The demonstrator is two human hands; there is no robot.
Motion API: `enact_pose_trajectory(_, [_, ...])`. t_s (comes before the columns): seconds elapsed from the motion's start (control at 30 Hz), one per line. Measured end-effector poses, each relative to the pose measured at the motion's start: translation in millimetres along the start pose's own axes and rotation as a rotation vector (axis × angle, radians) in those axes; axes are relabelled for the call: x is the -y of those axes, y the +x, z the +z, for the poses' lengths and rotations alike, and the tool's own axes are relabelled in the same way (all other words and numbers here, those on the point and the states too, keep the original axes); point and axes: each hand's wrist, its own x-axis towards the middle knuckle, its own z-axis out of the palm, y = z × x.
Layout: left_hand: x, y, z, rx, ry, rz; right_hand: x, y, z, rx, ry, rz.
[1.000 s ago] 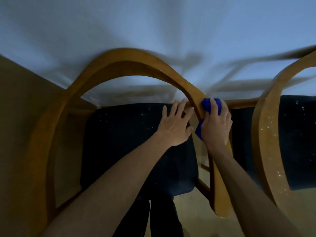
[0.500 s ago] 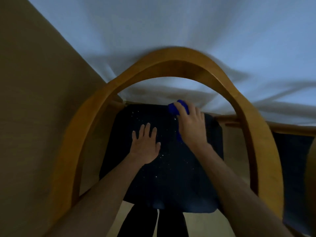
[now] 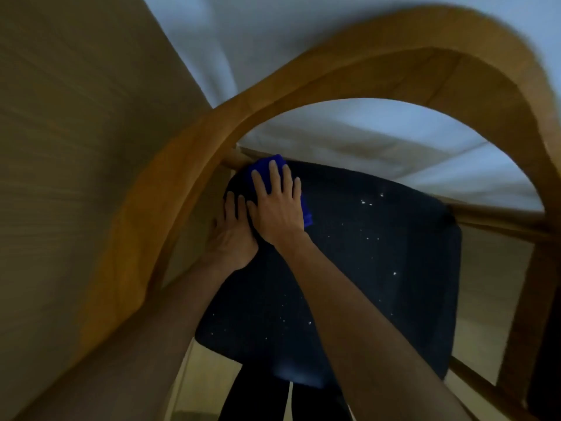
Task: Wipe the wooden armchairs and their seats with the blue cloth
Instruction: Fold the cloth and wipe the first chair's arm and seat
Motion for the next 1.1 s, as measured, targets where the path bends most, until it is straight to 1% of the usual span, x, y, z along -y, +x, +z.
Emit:
enact_pose_trajectory(0.1, [2.4,1.5,12.7,-0.024,0.044,0.039,-3.4,6.5,10.5,-0.068,-0.027,-0.055])
enact_pose_trajectory(0.2, [-0.1,2.4,19.8,-0.074,0.021,0.030,-14.4,4.1,14.2,-0.128,-0.064,-0.133])
enact_pose_trajectory(0.27, [-1.3,3.4,22.8,-0.095,0.004,0.021,-22.5,0.2,12.7,-0.162,-0.033,-0.170])
enact_pose_trajectory(0.37, [-2.3,4.3,20.1,-0.092,0.005,0.034,-54.6,-15.1,5.5,-0.165,-0.023,-0.149])
enact_pose_trajectory(0.47, [-5.4,12.0,8.9,-0.048,0.045,0.124,-132.7,-51.0,-5.3,-0.296,-0.039,0.009])
enact_pose_trajectory(0.57, [-12.6,18.5,2.8,0.016,0.053,0.133,-204.5,-111.5,-18.3,-0.367,0.021,0.251])
enact_pose_trajectory(0.63, [-16.9,18.6,4.3,0.031,0.084,0.130,-218.5,-139.5,-22.4,-0.416,0.155,0.458])
enact_pose_trajectory(0.7, [-18.0,19.0,5.8,0.026,0.092,0.131,-211.1,-139.1,-19.4,-0.491,0.267,0.647])
enact_pose_trajectory(0.73, [-17.4,19.7,5.4,0.023,0.090,0.131,-202.6,-128.7,-16.1,-0.540,0.294,0.694])
enact_pose_trajectory(0.77, [-16.6,20.1,5.0,0.024,0.087,0.132,-191.1,-115.9,-10.2,-0.586,0.302,0.689])
enact_pose_trajectory(0.8, [-16.5,20.4,4.6,0.025,0.085,0.135,-175.6,-103.1,-3.2,-0.610,0.293,0.639])
enact_pose_trajectory(0.87, [-16.8,20.4,3.7,0.025,0.078,0.137,-132.9,-82.3,12.9,-0.584,0.272,0.457])
enact_pose_trajectory(0.97, [-17.9,19.0,1.1,0.036,0.071,0.112,-64.5,-82.3,31.5,-0.383,0.247,0.088])
enact_pose_trajectory(1.03, [-17.0,18.7,-0.7,0.040,0.078,0.104,-61.4,-94.9,36.1,-0.258,0.179,-0.144])
enact_pose_trajectory(1.07, [-16.4,18.7,-1.0,0.042,0.081,0.104,-77.5,-100.8,33.5,-0.226,0.135,-0.219])
enact_pose_trajectory(1.1, [-15.7,18.9,-1.0,0.045,0.085,0.107,-101.9,-106.7,32.0,-0.222,0.097,-0.245])
